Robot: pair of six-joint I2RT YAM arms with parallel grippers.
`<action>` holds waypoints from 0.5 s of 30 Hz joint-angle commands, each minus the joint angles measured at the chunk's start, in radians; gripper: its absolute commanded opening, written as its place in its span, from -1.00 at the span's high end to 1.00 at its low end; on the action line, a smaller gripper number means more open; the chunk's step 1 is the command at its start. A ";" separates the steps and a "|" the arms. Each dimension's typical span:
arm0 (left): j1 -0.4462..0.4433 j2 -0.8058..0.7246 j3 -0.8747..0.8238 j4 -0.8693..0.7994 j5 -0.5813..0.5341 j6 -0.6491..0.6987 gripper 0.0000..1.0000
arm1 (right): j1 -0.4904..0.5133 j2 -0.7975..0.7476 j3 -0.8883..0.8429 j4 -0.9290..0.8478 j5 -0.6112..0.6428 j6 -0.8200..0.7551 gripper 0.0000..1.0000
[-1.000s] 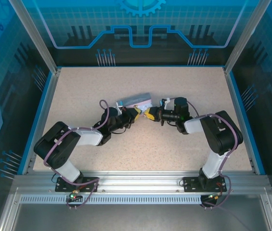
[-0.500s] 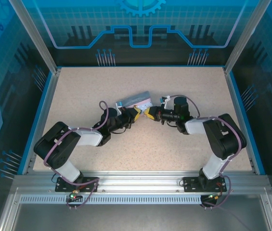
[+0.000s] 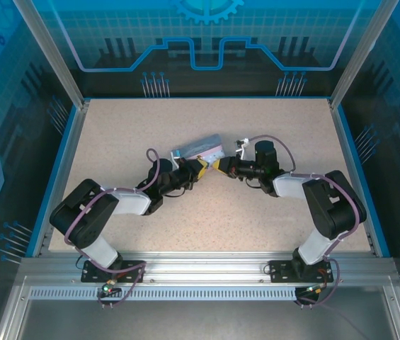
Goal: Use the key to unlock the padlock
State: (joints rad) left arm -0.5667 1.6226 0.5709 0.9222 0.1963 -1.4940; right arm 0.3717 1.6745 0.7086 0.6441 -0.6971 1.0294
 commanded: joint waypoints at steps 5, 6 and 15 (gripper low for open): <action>-0.044 -0.031 0.050 0.170 0.192 -0.007 1.00 | 0.047 0.089 -0.004 0.096 -0.006 0.130 1.00; -0.043 -0.033 0.050 0.166 0.192 -0.003 1.00 | 0.049 0.102 -0.011 0.137 -0.010 0.174 1.00; -0.043 -0.074 0.058 0.090 0.166 0.052 1.00 | 0.123 0.033 -0.067 0.104 0.093 0.294 1.00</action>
State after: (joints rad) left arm -0.5617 1.6222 0.5713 0.8604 0.1867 -1.4651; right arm 0.4114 1.7271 0.6514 0.8036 -0.6411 1.2892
